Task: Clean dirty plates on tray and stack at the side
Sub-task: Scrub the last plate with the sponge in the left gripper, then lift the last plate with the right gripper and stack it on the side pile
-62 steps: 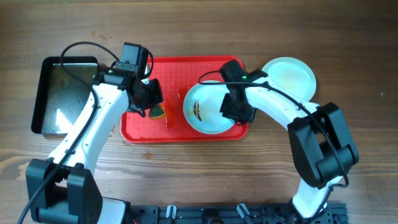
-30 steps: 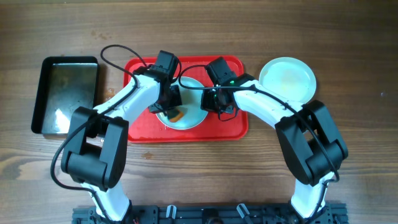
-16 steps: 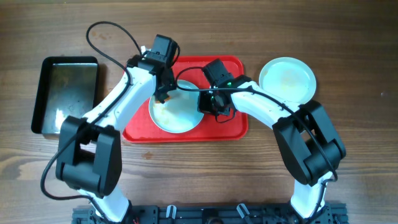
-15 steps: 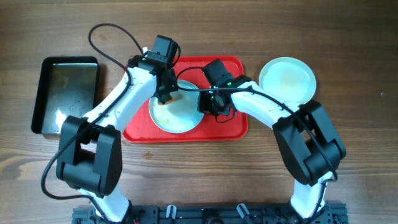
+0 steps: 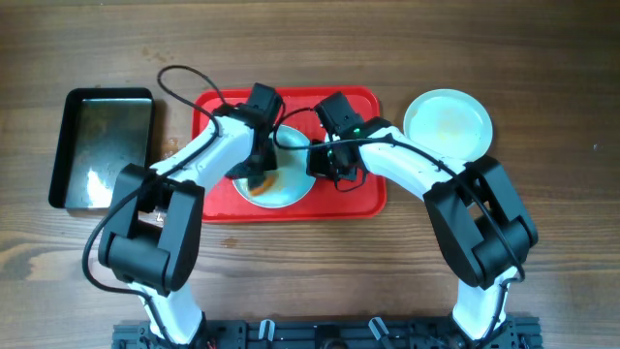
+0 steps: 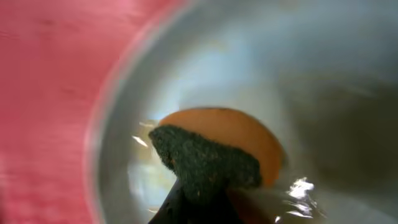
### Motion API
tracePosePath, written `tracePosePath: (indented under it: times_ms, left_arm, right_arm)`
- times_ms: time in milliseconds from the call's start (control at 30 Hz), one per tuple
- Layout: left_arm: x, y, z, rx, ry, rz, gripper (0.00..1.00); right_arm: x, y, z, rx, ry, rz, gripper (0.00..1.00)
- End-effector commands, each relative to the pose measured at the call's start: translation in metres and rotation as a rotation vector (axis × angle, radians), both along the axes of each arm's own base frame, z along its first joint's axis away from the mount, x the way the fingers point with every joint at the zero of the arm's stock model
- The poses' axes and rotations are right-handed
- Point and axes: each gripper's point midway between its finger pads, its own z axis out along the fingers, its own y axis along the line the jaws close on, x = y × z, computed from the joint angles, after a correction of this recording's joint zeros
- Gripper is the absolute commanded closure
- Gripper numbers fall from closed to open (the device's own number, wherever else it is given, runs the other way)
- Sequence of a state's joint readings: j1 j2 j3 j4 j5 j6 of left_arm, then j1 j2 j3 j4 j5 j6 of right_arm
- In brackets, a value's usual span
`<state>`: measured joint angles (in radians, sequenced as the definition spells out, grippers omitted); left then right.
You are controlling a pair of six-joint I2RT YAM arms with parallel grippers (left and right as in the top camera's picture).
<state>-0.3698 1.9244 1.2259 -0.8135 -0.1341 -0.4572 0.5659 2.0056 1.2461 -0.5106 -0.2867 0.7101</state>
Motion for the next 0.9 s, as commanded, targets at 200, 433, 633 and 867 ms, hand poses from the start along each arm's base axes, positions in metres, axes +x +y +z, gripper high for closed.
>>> tracePosePath:
  times_ms: [200,433,633,867]
  left_arm:
    - [0.042,0.062,0.089,0.243,-0.322,0.162,0.96]
    - [-0.010,0.048,0.149,0.010,-0.297,0.157,0.96]
    - [-0.028,0.047,0.132,-0.005,-0.196,0.156,0.96]
    - [-0.029,0.046,0.132,-0.013,-0.192,0.155,0.96]
  right_arm:
    - [-0.009,-0.021,-0.033,-0.097,0.046,-0.002,0.95]
    - [0.028,-0.013,0.045,-0.051,-0.084,0.049,0.96]
    - [0.055,-0.070,0.170,-0.349,-0.294,0.031,0.96]
    - [0.061,-0.121,0.251,-0.928,-0.605,0.021,0.96]
